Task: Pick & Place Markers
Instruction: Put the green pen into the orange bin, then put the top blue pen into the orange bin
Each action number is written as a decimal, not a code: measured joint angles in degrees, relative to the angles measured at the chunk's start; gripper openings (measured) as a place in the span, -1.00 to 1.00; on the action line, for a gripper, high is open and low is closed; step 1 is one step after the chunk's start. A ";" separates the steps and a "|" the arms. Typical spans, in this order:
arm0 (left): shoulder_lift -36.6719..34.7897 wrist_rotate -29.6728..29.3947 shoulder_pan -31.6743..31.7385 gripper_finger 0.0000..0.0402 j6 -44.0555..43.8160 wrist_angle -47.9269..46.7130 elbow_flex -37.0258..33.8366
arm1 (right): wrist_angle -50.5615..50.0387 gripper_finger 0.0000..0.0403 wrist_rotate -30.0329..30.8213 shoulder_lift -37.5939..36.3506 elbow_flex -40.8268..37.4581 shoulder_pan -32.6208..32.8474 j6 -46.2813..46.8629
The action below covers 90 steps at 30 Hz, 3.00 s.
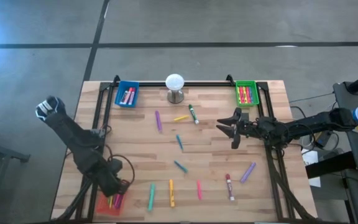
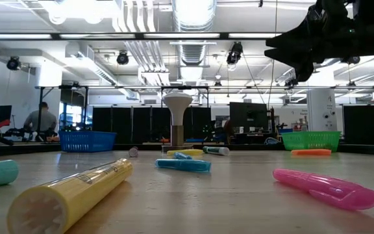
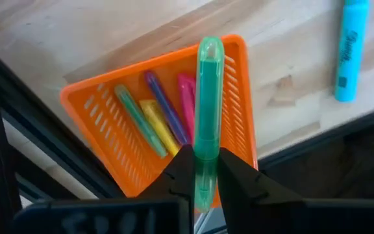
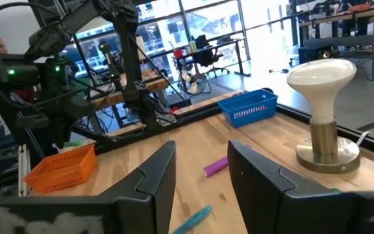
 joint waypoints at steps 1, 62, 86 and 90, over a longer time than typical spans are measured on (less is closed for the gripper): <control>0.62 0.00 0.00 -0.78 -0.36 0.08 0.00 | 0.00 -0.34 0.00 0.02 -0.02 0.00 0.00; 7.38 -25.03 26.11 -0.64 72.26 14.37 4.17 | -2.45 -0.34 -1.07 0.00 -0.33 0.11 -3.60; 8.08 -14.28 53.01 -1.00 108.43 119.41 -34.82 | -47.56 -0.81 5.10 9.24 22.77 0.13 7.15; 8.10 -12.85 54.43 -1.00 110.58 122.37 -36.99 | -47.95 -0.78 4.50 15.48 25.15 0.13 12.67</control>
